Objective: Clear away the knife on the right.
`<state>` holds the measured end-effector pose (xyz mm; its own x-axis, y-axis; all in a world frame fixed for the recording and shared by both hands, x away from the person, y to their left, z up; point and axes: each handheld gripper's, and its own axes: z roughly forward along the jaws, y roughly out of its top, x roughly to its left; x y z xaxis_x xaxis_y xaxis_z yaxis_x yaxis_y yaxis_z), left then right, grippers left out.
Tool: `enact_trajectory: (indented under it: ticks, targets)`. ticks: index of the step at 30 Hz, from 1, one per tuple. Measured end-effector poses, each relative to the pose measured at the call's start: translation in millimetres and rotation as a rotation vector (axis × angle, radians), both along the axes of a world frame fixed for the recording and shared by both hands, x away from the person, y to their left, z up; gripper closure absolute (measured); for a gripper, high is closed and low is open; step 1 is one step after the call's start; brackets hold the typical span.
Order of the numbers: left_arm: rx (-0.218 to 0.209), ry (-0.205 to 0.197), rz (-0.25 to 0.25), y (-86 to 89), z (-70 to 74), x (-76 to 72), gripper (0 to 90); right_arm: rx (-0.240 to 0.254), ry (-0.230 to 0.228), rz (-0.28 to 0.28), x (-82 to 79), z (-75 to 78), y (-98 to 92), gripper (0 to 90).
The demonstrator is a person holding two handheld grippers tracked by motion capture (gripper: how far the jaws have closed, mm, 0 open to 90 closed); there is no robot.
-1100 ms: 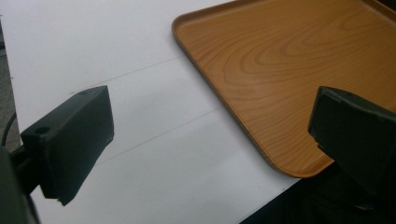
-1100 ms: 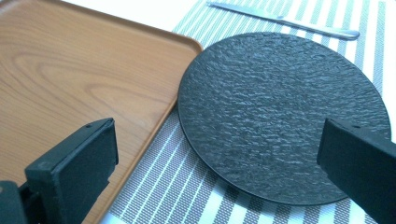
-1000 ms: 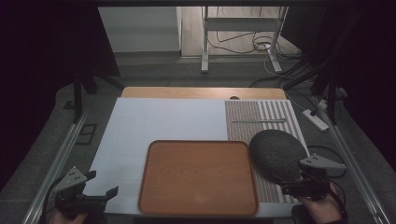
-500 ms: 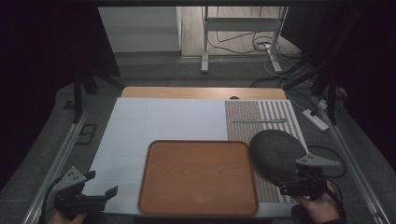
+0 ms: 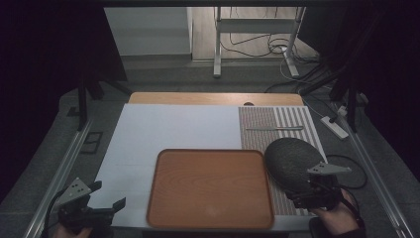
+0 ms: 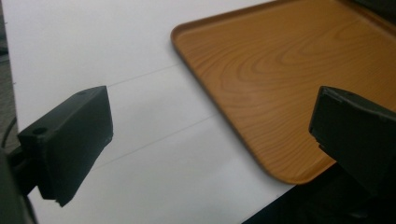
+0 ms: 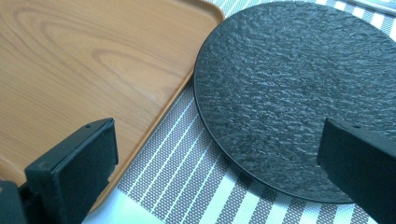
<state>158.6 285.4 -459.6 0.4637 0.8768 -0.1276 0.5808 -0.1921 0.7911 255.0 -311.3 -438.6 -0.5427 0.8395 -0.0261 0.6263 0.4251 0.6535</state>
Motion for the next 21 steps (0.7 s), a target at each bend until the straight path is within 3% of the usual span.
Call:
enact_trajectory:
  ticks: [13,21]
  targets:
    - [-0.003,0.025,0.012,0.5,-1.8,2.4,1.2,-0.032,-0.041,0.027,2.8,3.1,7.4,0.0]
    - [0.006,0.027,0.015,-0.6,-2.1,2.3,1.6,-0.038,-0.041,0.038,8.1,1.6,8.8,0.0]
